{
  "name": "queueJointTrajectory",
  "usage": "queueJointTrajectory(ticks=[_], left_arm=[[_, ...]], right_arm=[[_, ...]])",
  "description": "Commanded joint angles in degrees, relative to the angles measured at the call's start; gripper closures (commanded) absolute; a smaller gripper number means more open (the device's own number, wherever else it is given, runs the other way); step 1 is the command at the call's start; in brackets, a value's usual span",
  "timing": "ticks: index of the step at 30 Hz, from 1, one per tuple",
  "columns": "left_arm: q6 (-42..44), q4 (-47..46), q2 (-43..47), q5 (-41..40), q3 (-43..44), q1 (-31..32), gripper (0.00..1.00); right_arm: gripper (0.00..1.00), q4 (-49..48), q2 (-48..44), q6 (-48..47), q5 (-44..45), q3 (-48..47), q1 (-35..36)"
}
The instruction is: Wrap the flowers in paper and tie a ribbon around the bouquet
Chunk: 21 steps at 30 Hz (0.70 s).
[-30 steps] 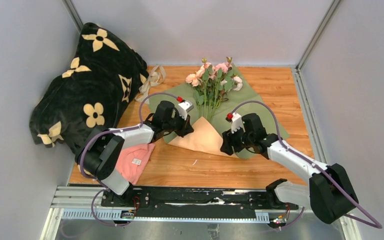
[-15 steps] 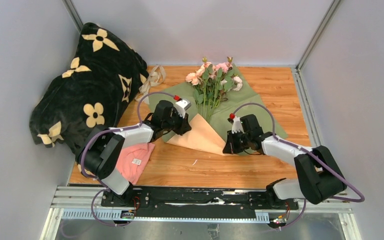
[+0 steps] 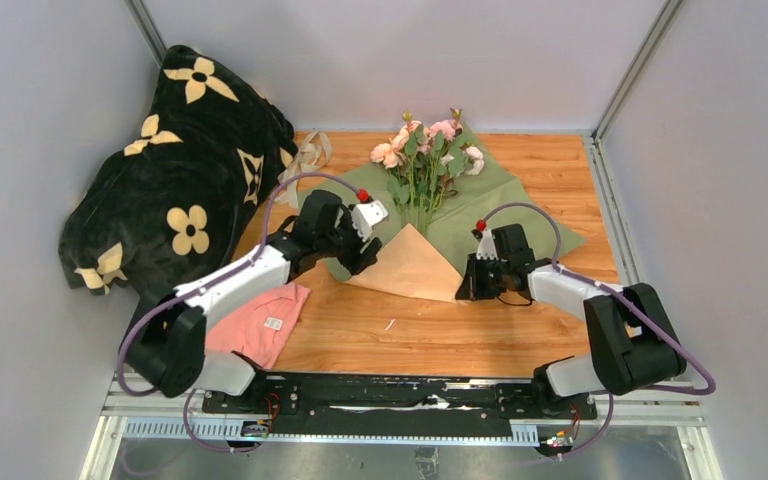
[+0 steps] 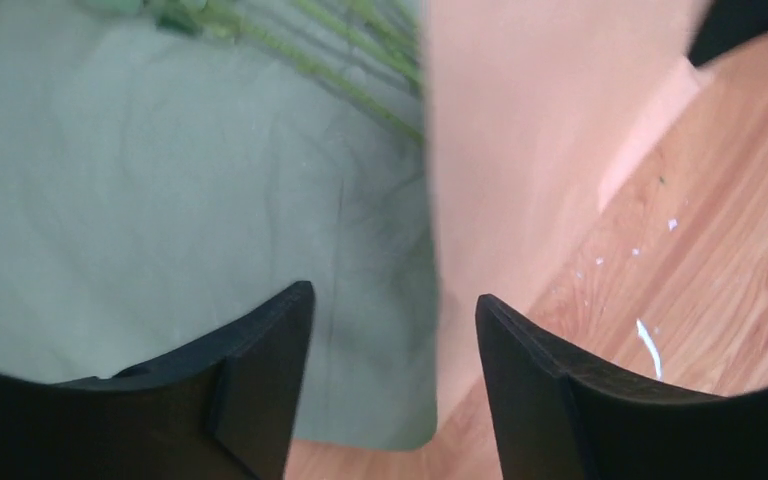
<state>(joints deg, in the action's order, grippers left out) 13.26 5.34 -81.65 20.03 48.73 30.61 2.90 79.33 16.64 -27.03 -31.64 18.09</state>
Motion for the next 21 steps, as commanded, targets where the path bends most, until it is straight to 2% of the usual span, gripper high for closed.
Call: queueJointTrajectory(ticks=[1, 5, 6, 10, 15, 18, 21], left_arm=[[18.03, 12.92, 5.30, -2.49, 1.53, 7.75, 0.44], [18.32, 17.21, 0.07, -2.75, 5.02, 13.95, 0.74], [17.89, 15.66, -1.70, -3.34, 5.05, 14.38, 0.77], [17.68, 10.51, -10.20, -10.70, 6.76, 14.43, 0.78], [17.07, 11.52, -18.58, -15.64, 11.54, 13.92, 0.81], [16.90, 14.53, -20.67, -16.54, 13.21, 13.61, 0.82], [16.58, 17.22, -21.66, -15.71, 13.69, 13.69, 0.82]], right_arm=[[1.00, 3.09, 1.75, 0.65, 1.12, -2.62, -1.55], [1.00, 5.10, 1.65, 0.78, 0.79, -3.47, -2.46], [1.00, 5.26, 1.43, 0.88, 0.98, -3.39, -2.59], [1.00, 6.48, 1.06, 1.07, 1.44, -3.17, -2.97], [0.98, 8.51, 0.67, 1.05, 3.47, -3.14, -3.26], [0.91, 9.67, -1.61, 1.92, 6.43, -2.38, -4.15], [0.78, 14.07, -5.36, 2.76, 12.49, -2.94, -4.44]])
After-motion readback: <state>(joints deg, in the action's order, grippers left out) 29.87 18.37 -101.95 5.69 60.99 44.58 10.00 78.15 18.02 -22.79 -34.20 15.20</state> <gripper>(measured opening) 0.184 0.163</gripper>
